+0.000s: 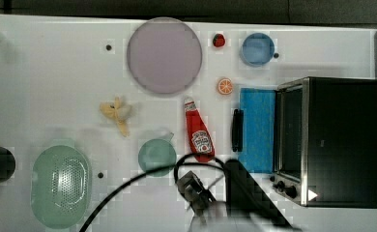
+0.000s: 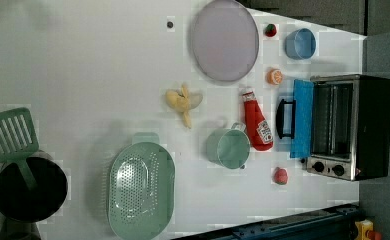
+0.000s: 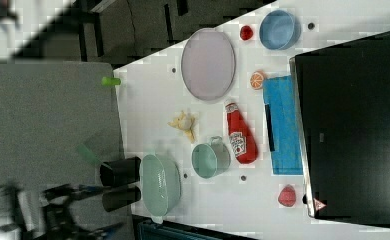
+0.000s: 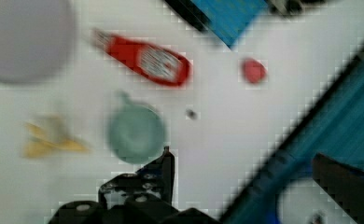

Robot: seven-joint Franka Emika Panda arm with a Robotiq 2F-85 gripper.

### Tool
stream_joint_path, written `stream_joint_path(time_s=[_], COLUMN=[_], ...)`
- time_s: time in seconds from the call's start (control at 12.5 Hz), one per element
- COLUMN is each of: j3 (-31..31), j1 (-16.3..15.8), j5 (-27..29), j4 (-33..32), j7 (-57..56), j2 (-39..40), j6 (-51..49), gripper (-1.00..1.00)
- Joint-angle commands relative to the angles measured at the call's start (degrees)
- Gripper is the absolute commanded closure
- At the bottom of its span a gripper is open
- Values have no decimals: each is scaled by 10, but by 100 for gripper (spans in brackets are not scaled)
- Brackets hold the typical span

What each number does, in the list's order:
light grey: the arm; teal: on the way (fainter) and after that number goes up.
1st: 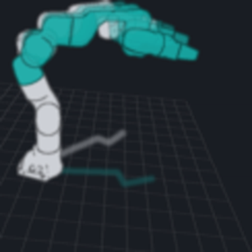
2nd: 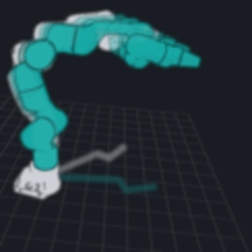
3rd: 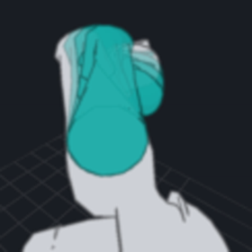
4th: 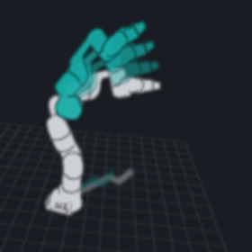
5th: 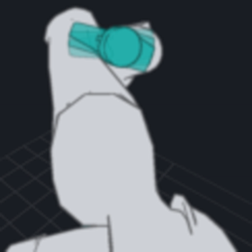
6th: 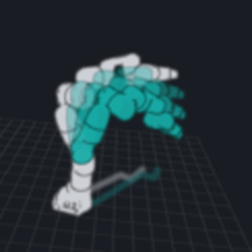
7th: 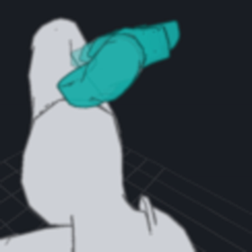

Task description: Pick Ketchup from the table and place in oven.

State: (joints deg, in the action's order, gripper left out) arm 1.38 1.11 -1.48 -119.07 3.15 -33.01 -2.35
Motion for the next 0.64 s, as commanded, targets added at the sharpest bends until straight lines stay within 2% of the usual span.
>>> stream_joint_path(time_s=[0.08,0.64], j3=[-1,0], j1=[3,3], j5=[1,1], j4=[-2,-83], j7=[-25,-293], j2=[45,157], j6=[44,200], gripper=[-100,-100])
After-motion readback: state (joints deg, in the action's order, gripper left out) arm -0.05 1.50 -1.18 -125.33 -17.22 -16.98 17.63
